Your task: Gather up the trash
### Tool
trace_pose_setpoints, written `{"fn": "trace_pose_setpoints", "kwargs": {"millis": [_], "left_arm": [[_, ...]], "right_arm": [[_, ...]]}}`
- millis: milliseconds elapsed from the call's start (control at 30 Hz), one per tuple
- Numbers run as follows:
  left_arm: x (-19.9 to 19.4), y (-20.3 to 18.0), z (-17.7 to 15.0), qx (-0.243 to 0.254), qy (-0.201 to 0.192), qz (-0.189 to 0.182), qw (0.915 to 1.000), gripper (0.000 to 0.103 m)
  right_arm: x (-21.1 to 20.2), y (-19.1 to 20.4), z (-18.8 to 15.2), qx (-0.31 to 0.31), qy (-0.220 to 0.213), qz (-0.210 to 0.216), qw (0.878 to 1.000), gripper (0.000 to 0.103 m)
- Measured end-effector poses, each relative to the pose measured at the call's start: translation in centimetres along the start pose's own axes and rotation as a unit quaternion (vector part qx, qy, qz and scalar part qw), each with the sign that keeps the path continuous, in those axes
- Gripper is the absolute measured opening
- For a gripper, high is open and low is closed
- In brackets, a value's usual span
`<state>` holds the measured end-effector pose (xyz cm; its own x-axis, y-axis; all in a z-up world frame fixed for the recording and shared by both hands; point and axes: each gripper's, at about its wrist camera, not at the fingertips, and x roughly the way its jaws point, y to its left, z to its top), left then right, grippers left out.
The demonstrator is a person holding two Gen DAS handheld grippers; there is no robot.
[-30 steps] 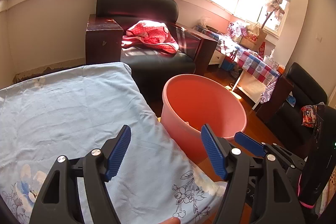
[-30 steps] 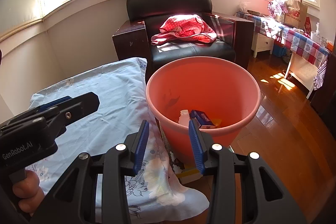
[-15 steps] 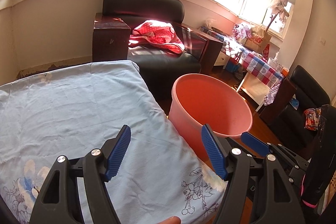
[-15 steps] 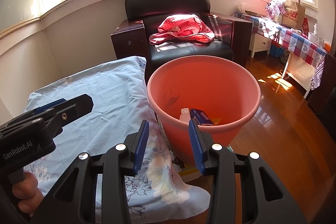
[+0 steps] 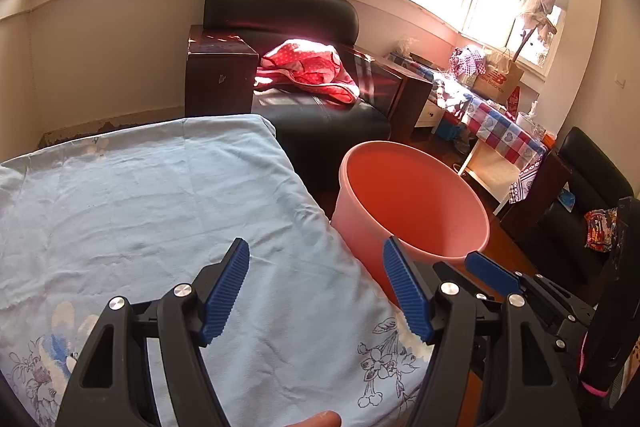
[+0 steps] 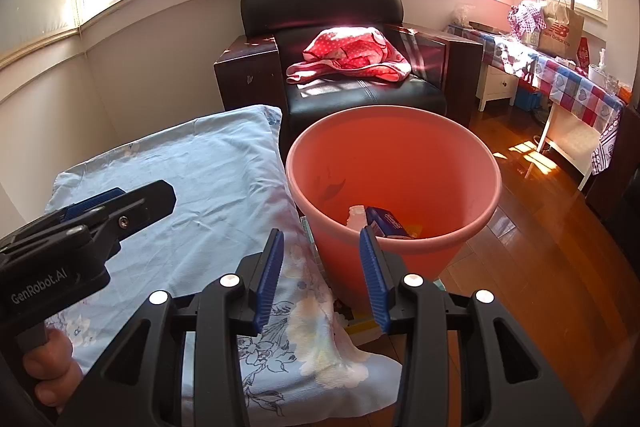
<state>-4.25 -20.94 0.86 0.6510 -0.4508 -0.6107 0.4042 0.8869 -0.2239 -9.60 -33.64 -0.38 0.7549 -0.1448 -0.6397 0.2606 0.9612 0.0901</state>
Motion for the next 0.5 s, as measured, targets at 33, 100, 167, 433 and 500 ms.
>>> {"fn": "trace_pose_setpoints", "kwargs": {"millis": [33, 100, 167, 433, 500], "left_arm": [[0.0, 0.04, 0.0, 0.001, 0.0, 0.0, 1.0, 0.068], [-0.01, 0.07, -0.03, 0.002, 0.0, 0.001, 1.0, 0.068], [-0.01, 0.09, -0.04, 0.001, 0.0, 0.001, 1.0, 0.068], [-0.02, 0.08, -0.05, 0.002, -0.001, 0.001, 1.0, 0.068], [-0.01, 0.06, -0.05, 0.002, 0.0, 0.001, 1.0, 0.068]], "right_arm": [[0.03, 0.01, 0.01, 0.0, 0.0, 0.0, 1.0, 0.04], [-0.05, -0.06, 0.02, 0.0, 0.0, 0.0, 1.0, 0.04], [-0.06, -0.04, 0.05, 0.0, 0.0, 0.0, 1.0, 0.04], [-0.05, 0.08, 0.13, -0.002, 0.001, 0.0, 1.0, 0.04], [-0.04, 0.09, 0.14, -0.001, 0.001, 0.0, 1.0, 0.04]]}}
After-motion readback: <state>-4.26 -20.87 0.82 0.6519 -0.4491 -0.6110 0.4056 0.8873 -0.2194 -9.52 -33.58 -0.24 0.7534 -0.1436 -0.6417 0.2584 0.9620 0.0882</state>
